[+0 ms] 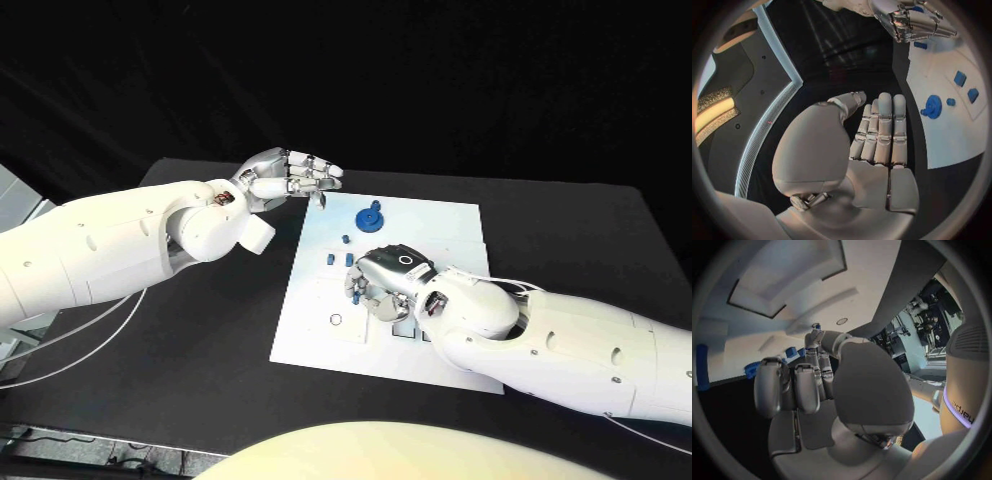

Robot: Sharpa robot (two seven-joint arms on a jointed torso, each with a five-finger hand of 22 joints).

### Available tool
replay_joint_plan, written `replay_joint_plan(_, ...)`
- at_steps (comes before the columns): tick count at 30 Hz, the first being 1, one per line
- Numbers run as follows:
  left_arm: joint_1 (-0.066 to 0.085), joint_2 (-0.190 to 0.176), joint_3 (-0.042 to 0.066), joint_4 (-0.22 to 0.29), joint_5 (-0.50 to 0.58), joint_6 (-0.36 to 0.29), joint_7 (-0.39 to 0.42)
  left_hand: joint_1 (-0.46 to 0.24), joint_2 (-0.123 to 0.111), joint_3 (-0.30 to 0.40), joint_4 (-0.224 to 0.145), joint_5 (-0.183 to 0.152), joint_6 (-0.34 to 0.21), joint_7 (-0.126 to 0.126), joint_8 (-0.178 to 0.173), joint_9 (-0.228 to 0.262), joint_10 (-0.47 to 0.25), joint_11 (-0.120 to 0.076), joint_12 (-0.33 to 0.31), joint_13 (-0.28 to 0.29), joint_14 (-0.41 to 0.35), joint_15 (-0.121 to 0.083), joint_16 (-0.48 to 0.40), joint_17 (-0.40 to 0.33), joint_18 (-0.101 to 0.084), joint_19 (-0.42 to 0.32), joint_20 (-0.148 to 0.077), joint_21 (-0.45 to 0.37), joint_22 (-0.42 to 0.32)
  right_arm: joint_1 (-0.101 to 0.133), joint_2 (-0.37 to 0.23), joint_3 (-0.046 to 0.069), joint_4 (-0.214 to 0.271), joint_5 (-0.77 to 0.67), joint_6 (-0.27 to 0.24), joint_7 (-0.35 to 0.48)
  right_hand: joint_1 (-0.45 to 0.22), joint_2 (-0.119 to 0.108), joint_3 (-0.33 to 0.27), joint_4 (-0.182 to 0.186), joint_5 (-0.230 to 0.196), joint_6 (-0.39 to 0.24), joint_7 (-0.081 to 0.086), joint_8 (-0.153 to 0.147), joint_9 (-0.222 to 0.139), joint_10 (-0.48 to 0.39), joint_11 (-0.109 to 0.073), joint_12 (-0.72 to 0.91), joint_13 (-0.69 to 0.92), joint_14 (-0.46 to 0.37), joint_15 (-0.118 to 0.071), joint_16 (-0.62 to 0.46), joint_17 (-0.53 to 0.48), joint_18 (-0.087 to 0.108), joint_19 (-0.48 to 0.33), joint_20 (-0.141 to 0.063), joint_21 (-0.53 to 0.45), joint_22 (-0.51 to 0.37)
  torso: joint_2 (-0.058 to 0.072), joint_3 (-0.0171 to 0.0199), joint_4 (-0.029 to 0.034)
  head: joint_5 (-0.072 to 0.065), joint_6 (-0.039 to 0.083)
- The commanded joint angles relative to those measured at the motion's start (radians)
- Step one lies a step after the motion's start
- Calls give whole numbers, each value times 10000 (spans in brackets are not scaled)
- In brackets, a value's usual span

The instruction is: Assemble the parts on the task board

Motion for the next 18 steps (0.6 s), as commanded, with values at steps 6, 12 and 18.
replay_joint_plan(6,4,5,9,16,18,177,12,-47,34,-29,-22,31,-45,8,-23,-9,-60,3,21,-4,-40,14,-64,-8,121,-61,30,-55,-15,-66,-8,-44,26,-332,421,-177,-60,67,38,-31,37,34,44,16,9,421,-352,-30,9,397,-58,-3,13,-88,183,-36,3,1437,3,8,-2,11,-17)
replay_joint_plan(12,4,12,9,-11,14,207,-10,-49,44,-35,-27,33,-52,8,-20,-8,-76,4,34,-3,-47,17,-76,-14,124,-67,37,-69,-21,-74,-55,-45,76,-365,237,-171,-60,67,38,-31,37,34,44,16,9,421,-352,-30,9,397,-58,-3,13,-88,183,-36,3,1437,-4,5,0,16,-21)
replay_joint_plan(18,3,19,9,-35,13,231,-29,-49,44,-35,-27,33,-52,8,-20,-8,-76,4,34,-3,-47,17,-76,-14,124,-67,37,-69,-21,-87,-87,-45,132,-432,-51,-203,-70,67,41,-46,34,35,45,15,12,425,-352,-35,11,397,-57,-2,14,-91,188,-35,17,1445,-6,6,3,21,-18)
